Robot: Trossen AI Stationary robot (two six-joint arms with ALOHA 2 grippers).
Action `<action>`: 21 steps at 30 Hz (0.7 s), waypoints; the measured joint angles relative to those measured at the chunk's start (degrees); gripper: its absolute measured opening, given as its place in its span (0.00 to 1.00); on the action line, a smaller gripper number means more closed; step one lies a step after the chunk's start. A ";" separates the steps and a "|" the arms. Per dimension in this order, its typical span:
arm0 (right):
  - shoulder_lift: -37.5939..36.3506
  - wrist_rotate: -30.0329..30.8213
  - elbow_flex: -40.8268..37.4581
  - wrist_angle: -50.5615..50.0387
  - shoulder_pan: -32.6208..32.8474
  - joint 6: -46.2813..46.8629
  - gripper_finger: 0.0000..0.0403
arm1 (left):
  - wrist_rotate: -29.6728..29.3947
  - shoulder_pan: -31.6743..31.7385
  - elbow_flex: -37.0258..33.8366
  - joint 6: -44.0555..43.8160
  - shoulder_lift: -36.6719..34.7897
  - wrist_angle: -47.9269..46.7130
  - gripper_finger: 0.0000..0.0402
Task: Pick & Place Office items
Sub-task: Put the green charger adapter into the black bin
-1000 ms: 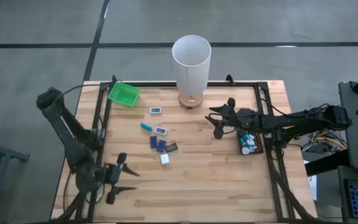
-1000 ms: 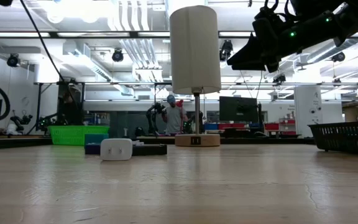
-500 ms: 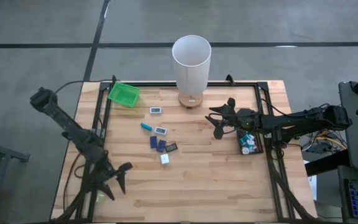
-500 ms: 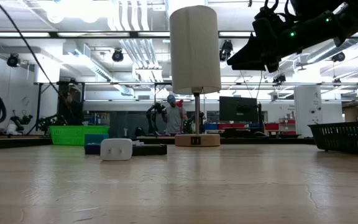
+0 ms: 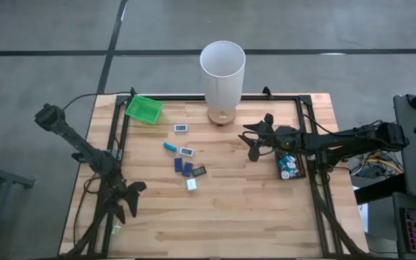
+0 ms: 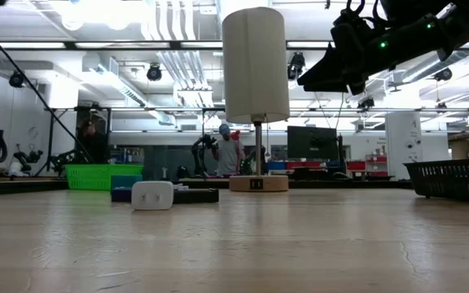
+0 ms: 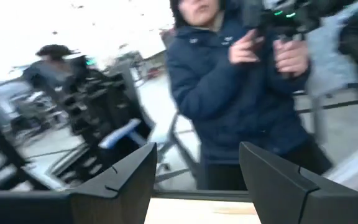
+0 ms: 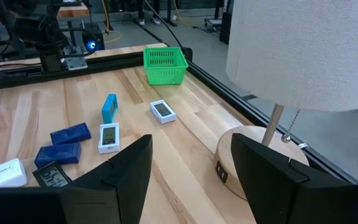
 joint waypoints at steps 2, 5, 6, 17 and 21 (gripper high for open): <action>0.00 0.00 0.00 -0.01 0.01 -0.01 0.54 | 0.66 0.00 -1.08 -1.82 0.29 -0.10 0.58; 0.00 0.00 0.00 0.00 0.00 0.00 0.54 | -4.42 0.31 -0.45 -9.75 0.18 2.53 0.58; 0.00 0.00 0.00 0.00 0.00 0.03 0.54 | -7.48 0.49 0.52 -13.05 0.18 2.22 0.58; -0.01 0.00 0.00 0.00 0.00 0.00 0.54 | -11.02 0.63 7.90 -22.62 4.43 -8.39 0.58; -0.02 0.00 0.00 0.00 0.00 0.02 0.54 | -5.56 0.63 9.42 -20.29 5.82 -10.74 0.58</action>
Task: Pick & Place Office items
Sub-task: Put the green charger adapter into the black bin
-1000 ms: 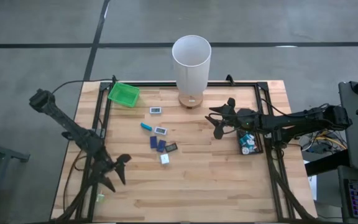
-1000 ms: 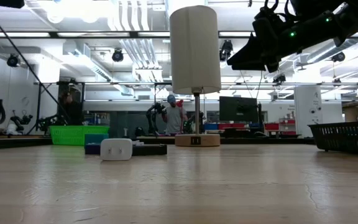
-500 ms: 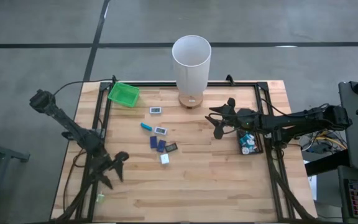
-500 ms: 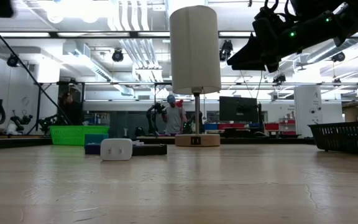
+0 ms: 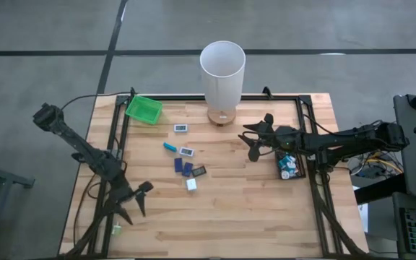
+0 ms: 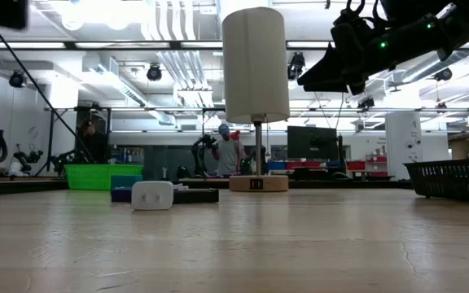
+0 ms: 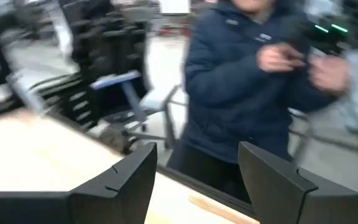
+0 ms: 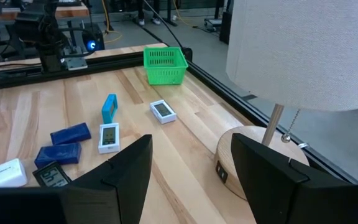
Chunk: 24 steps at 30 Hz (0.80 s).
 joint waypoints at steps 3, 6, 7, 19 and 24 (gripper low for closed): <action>0.02 0.00 0.00 0.00 0.02 -0.06 0.54 | 3.87 0.07 1.33 10.29 0.02 -1.80 0.58; 0.02 0.00 0.00 0.00 0.02 -0.01 0.54 | 4.77 0.07 1.82 18.56 -0.24 -8.07 0.58; 0.00 0.00 0.00 0.00 0.02 -0.05 0.54 | 4.78 0.13 1.78 19.03 -0.32 -9.81 0.58; 0.00 0.00 0.00 0.00 0.01 -0.06 0.54 | 16.85 0.57 0.45 7.17 7.71 1.02 0.58; 0.00 0.00 0.00 0.00 0.02 -0.06 0.54 | 8.13 0.76 0.96 -4.64 12.63 9.23 0.58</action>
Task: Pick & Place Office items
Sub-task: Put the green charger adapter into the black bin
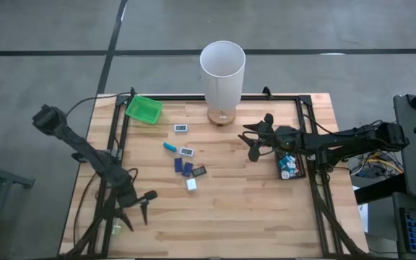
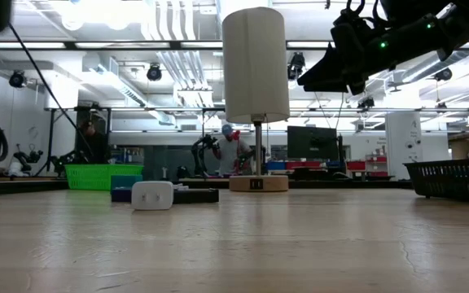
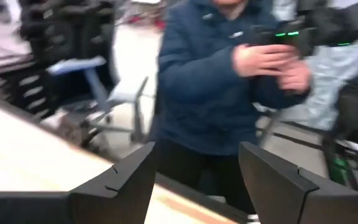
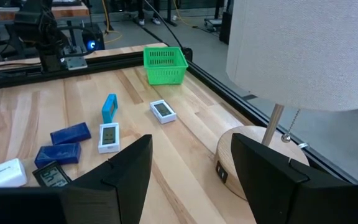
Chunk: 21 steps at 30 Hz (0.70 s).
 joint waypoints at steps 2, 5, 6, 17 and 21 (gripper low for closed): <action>0.00 0.00 0.00 0.00 -0.02 0.06 0.54 | -1.32 0.00 0.88 -0.55 1.96 0.40 0.58; 0.00 0.00 0.00 0.00 -0.01 0.00 0.54 | -1.32 -0.02 2.55 -4.30 4.99 0.67 0.58; 0.01 0.00 0.00 0.00 0.00 0.03 0.54 | -1.35 -0.02 2.97 -6.91 5.65 0.57 0.58; 0.00 0.00 -0.02 0.00 0.00 0.01 0.54 | -14.98 -0.44 8.54 -47.79 6.07 -14.83 0.58; 0.00 0.00 0.00 0.00 -0.02 0.00 0.54 | -15.63 -0.83 11.69 -61.97 6.63 -26.14 0.58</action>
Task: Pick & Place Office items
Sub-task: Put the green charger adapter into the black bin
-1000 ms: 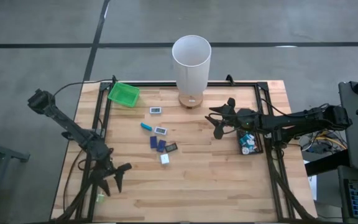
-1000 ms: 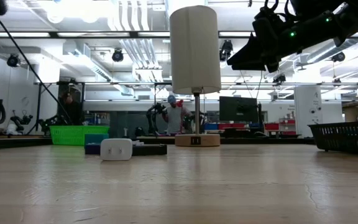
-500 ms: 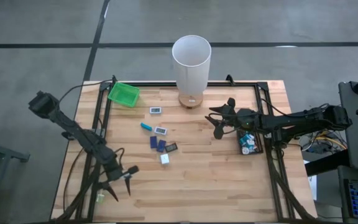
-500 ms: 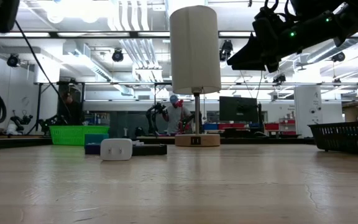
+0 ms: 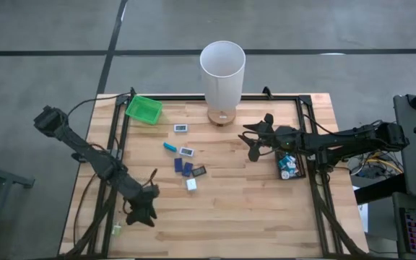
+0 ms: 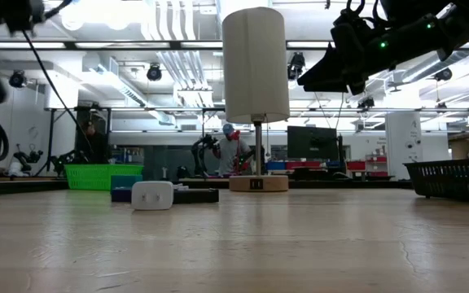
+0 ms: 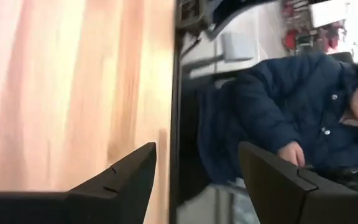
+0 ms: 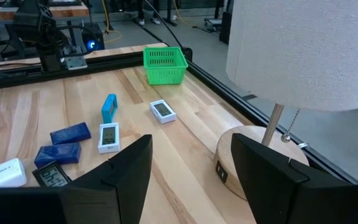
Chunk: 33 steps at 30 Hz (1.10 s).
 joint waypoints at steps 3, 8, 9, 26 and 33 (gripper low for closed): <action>0.00 0.00 -0.02 0.00 0.00 0.04 0.54 | 2.49 -1.15 1.53 -3.70 1.24 -0.48 0.58; 0.00 0.00 -0.02 0.00 0.00 0.03 0.54 | 2.56 -3.86 5.35 -5.67 3.94 0.00 0.58; 0.00 0.00 -0.02 0.00 0.00 0.00 0.54 | 2.60 -4.30 6.18 -5.95 4.56 -0.02 0.58; 0.00 0.00 -0.02 0.00 0.00 0.00 0.54 | 2.06 -6.62 10.63 -2.68 11.90 -0.02 0.58; 0.00 0.00 -0.02 0.00 0.01 0.05 0.54 | 1.89 -6.62 10.62 0.99 11.96 0.01 0.58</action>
